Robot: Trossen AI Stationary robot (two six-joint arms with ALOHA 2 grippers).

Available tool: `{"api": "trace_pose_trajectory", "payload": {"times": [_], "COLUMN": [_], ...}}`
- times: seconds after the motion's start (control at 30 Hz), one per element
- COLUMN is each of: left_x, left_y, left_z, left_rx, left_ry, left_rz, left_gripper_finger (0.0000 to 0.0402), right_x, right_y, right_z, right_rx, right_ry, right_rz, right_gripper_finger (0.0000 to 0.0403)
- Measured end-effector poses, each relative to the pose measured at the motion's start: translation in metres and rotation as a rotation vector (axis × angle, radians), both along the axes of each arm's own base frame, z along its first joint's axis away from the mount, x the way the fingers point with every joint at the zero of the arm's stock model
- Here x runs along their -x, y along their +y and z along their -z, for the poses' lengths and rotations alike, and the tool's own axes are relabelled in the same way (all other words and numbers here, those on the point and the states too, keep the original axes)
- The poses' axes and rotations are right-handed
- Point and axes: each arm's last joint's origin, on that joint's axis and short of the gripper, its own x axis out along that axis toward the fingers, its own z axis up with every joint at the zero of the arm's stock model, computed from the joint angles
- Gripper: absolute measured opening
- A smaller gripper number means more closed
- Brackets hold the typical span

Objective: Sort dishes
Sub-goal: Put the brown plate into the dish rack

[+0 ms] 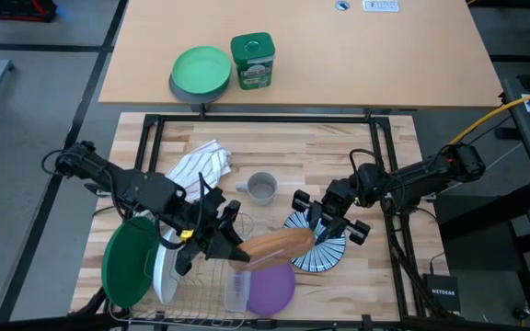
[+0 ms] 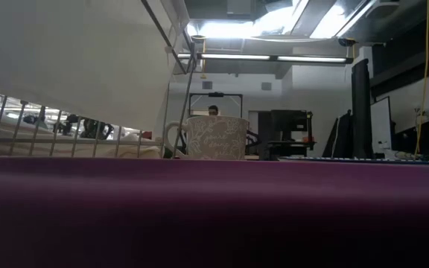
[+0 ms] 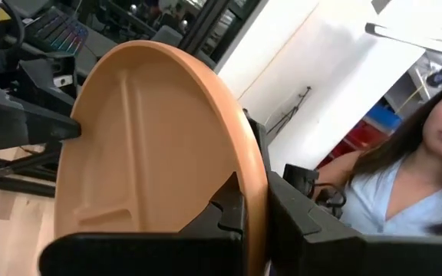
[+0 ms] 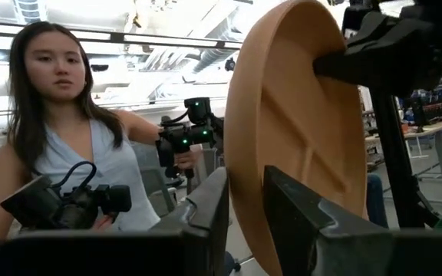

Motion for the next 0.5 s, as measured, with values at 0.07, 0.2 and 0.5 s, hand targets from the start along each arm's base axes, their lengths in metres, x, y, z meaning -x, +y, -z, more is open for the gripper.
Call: {"api": "trace_pose_trajectory", "payload": {"times": [0.07, 0.2, 0.5], "left_x": [-0.001, -0.005, -0.01], "left_y": [0.002, 0.01, 0.024], "left_z": [0.0, 0.0, 0.0], "left_rx": [0.014, 0.026, -0.01], "left_ry": [0.006, 0.009, 0.006], "left_rz": [-0.006, -0.031, -0.081], "left_gripper_finger": [0.0014, 0.0014, 0.0031], "right_x": [0.0, 0.0, 0.001], "right_y": [0.0, 0.0, 0.0], "right_z": [0.0, 0.0, 0.0], "right_rx": [0.001, 0.001, 0.007], "right_ry": [0.002, 0.002, -0.013], "right_rz": [-0.001, -0.001, -0.005], "right_gripper_finger": [0.0085, 0.0085, 0.006]}}
